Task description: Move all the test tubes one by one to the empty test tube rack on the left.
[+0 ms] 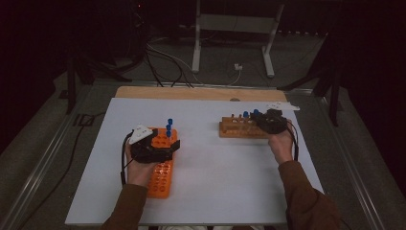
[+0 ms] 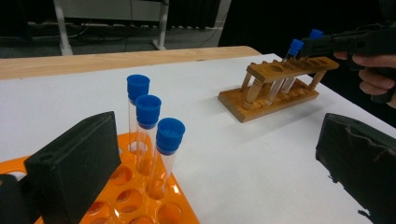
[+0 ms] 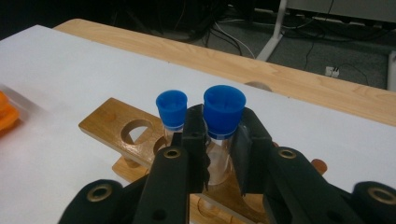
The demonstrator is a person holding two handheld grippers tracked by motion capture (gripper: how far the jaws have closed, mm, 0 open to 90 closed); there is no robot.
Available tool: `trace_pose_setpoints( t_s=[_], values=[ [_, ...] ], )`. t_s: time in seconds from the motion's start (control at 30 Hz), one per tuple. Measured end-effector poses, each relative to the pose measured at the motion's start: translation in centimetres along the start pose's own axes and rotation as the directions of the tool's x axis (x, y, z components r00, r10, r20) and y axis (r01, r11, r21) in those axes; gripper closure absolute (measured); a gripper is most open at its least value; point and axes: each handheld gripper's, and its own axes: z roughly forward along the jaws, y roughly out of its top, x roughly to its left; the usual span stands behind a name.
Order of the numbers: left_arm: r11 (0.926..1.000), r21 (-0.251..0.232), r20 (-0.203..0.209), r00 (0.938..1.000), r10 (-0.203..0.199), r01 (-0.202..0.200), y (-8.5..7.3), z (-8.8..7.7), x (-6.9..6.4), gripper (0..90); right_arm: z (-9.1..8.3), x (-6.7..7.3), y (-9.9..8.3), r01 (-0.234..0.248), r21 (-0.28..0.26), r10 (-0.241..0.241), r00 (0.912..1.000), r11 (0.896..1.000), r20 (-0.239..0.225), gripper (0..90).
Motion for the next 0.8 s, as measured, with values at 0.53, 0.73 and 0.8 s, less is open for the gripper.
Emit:
trace_pose_setpoints(
  t_s=[0.53,0.73,0.8],
  values=[
    [1.0,-0.006,0.003,1.0,-0.004,0.004,0.0,-0.1,0.1,0.7,-1.7,0.3,1.6,0.004,-0.036,-0.004,0.9999,0.999,0.013,77.2],
    [1.0,-0.004,0.001,1.0,-0.002,0.002,0.0,0.0,0.0,0.7,-2.4,0.6,2.3,0.015,-0.048,-0.015,0.9998,0.999,0.012,77.1],
    [1.0,-0.004,0.001,1.0,-0.002,0.002,0.0,0.0,0.0,0.7,-2.5,0.7,2.5,0.022,-0.052,-0.021,0.9997,0.998,0.012,77.1]
  ],
)
